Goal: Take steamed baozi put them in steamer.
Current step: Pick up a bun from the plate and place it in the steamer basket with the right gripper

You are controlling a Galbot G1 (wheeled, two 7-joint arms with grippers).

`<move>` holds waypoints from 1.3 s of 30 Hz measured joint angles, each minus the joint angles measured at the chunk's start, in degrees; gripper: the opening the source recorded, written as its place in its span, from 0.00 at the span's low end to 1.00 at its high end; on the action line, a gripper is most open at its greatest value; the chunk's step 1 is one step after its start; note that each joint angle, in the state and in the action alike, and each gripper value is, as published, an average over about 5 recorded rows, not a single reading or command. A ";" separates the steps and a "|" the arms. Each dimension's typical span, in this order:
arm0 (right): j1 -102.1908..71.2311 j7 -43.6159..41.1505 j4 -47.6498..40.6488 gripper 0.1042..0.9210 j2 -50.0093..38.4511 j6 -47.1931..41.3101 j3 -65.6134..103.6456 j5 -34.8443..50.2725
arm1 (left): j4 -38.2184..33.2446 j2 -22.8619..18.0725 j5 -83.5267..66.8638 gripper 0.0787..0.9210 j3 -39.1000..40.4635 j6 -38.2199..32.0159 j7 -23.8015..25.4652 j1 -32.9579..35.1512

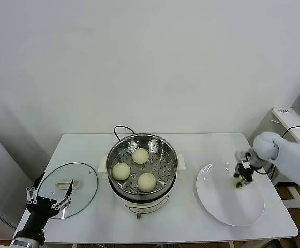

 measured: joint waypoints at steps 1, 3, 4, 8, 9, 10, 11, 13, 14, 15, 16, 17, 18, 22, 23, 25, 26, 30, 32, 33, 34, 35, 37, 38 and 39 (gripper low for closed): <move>2.42 -0.17 0.10 0.30 0.80 -0.18 -1.51 1.71 | 0.02 -0.03 -0.01 0.88 -0.01 -0.01 0.00 -0.04; 7.51 -0.54 0.18 0.30 2.84 -0.61 -4.51 5.55 | 0.04 -0.07 -0.06 0.88 -0.02 -0.03 0.02 -0.15; 9.96 -0.70 0.17 0.31 3.99 -0.88 -5.83 7.58 | 0.05 -0.08 -0.10 0.88 -0.03 -0.04 0.02 -0.23; 18.21 -0.99 0.30 0.31 9.28 -2.66 -9.56 16.01 | 0.28 -0.17 -0.23 0.88 -0.03 -0.04 0.03 -0.60; 19.75 -0.95 0.39 0.31 10.68 -3.25 -10.12 17.90 | 0.33 -0.22 -0.24 0.88 0.00 -0.04 0.04 -0.69; 21.06 -0.87 0.50 0.30 12.05 -3.86 -10.58 19.60 | 0.37 -0.28 -0.25 0.88 0.04 -0.04 0.04 -0.76; 22.22 -0.74 0.66 0.30 13.47 -4.51 -11.00 21.15 | 0.39 -0.33 -0.26 0.88 0.08 -0.04 0.04 -0.81; 24.02 -0.37 1.08 0.30 16.24 -5.84 -11.74 23.73 | 0.39 -0.44 -0.31 0.88 0.15 -0.04 0.04 -0.91; 24.68 -0.13 1.36 0.30 17.59 -6.51 -12.10 24.80 | 0.41 -0.49 -0.36 0.88 0.16 -0.04 0.04 -0.96; 25.19 0.14 1.67 0.30 18.88 -7.15 -12.41 25.72 | 0.44 -0.57 -0.42 0.88 0.15 -0.04 0.04 -1.03; 25.55 0.44 1.99 0.30 20.04 -7.77 -12.66 26.51 | 0.50 -0.65 -0.47 0.88 0.12 -0.05 0.05 -1.10; 25.79 0.77 2.33 0.30 21.16 -8.38 -12.87 27.21 | 0.57 -0.73 -0.52 0.88 0.06 -0.08 0.05 -1.18; 25.90 1.14 2.68 0.30 22.20 -8.99 -13.04 27.81 | 0.66 -0.83 -0.57 0.88 0.00 -0.11 0.05 -1.26; 25.22 2.73 3.83 0.30 25.30 -11.20 -13.66 29.30 | 0.95 -1.08 -0.75 0.88 -0.24 -0.29 0.06 -1.33; 24.87 3.09 4.08 0.30 25.82 -11.65 -13.88 29.46 | 0.98 -1.09 -0.82 0.88 -0.30 -0.31 0.07 -1.30; 24.11 3.73 4.59 0.31 26.63 -12.41 -14.38 29.61 | 1.02 -1.06 -0.99 0.88 -0.42 -0.33 0.07 -1.27; 23.74 4.03 4.84 0.31 26.91 -12.70 -14.62 29.61 | 1.03 -1.03 -1.07 0.88 -0.48 -0.33 0.07 -1.28; 22.26 5.14 5.77 0.31 27.36 -13.55 -15.35 29.35 | 1.22 -0.89 -1.36 0.88 -0.65 -0.32 0.07 -1.48; 21.57 5.61 6.16 0.31 27.36 -13.90 -15.54 29.12 | 1.37 -0.88 -1.39 0.88 -0.63 -0.32 0.08 -1.56; 21.24 5.80 6.34 0.31 27.32 -14.06 -15.64 28.97 | 1.43 -0.88 -1.39 0.88 -0.61 -0.32 0.08 -1.56; 20.94 5.96 6.50 0.31 27.26 -14.21 -15.77 28.80 | 1.50 -0.89 -1.39 0.88 -0.59 -0.32 0.08 -1.55; 20.67 6.10 6.66 0.31 27.18 -14.34 -15.91 28.61 | 1.56 -0.88 -1.39 0.88 -0.59 -0.33 0.08 -1.54; 20.24 6.33 6.94 0.32 26.97 -14.59 -16.22 28.27 | 1.66 -0.87 -1.40 0.88 -0.64 -0.39 0.09 -1.49; 20.09 6.43 7.09 0.33 26.84 -14.70 -16.37 28.13 | 1.70 -0.86 -1.42 0.88 -0.69 -0.42 0.09 -1.46; 19.96 6.53 7.25 0.33 26.71 -14.80 -16.53 28.00 | 1.72 -0.85 -1.45 0.88 -0.74 -0.46 0.09 -1.43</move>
